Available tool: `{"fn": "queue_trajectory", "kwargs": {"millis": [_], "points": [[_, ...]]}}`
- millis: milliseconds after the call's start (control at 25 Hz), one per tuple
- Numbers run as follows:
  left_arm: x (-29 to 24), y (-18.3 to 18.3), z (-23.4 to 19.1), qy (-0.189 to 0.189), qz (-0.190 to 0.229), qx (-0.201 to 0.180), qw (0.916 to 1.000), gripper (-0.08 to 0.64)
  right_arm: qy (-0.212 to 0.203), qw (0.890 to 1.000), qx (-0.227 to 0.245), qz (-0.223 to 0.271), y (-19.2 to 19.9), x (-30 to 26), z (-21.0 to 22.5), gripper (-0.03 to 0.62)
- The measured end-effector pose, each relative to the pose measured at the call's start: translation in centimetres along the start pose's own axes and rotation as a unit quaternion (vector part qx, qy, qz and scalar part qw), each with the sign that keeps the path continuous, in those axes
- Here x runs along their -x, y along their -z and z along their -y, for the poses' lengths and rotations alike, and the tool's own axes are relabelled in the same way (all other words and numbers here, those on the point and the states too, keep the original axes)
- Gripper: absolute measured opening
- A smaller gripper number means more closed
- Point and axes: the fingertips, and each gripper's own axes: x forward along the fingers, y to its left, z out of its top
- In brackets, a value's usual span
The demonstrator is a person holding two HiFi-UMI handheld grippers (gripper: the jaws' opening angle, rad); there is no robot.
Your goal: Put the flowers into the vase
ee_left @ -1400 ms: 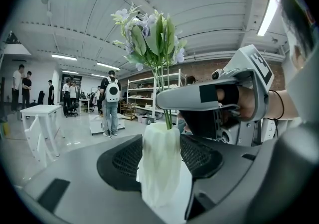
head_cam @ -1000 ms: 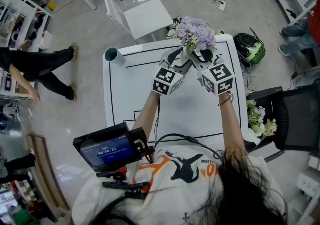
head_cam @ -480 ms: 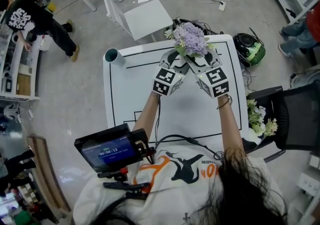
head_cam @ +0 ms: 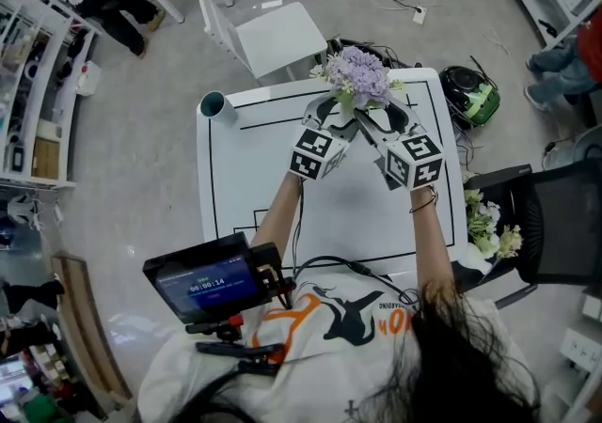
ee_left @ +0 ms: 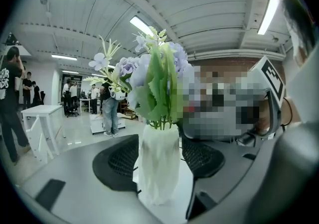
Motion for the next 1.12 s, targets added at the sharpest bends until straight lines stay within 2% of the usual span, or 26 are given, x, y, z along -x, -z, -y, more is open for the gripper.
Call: {"fn": "queue_trajectory", "kwargs": {"millis": [120,440,680,840,960,1120], "points": [[0.3,0.0,-0.2,-0.001,0.0,0.008,1.0,0.295,-0.001,0.999,-0.037,0.011,0.3,0.5,0.2,0.245],[2.1,1.0,-0.8,-0.002,-0.022,0.012,0.9997,0.295,-0.001,0.996,-0.091,0.019,1.9,1.9,0.1,0.245],[4.4,1.4,-0.6,-0.007,-0.025,0.01,0.9996,0.293,-0.014,0.995,-0.096,0.025,2.2,2.7,-1.7,0.245],[6.3,1.7,0.4,0.004,-0.027,0.005,0.9996,0.293,-0.019,0.994,-0.102,0.032,2.2,3.3,-2.9,0.244],[8.0,1.8,1.3,0.003,-0.024,-0.004,0.9997,0.268,-0.014,0.995,-0.092,0.033,2.3,3.8,-3.9,0.24],[10.4,2.0,1.9,-0.007,-0.013,-0.007,0.9999,0.219,0.006,0.996,-0.081,0.045,2.4,4.5,-5.4,0.163]]}}
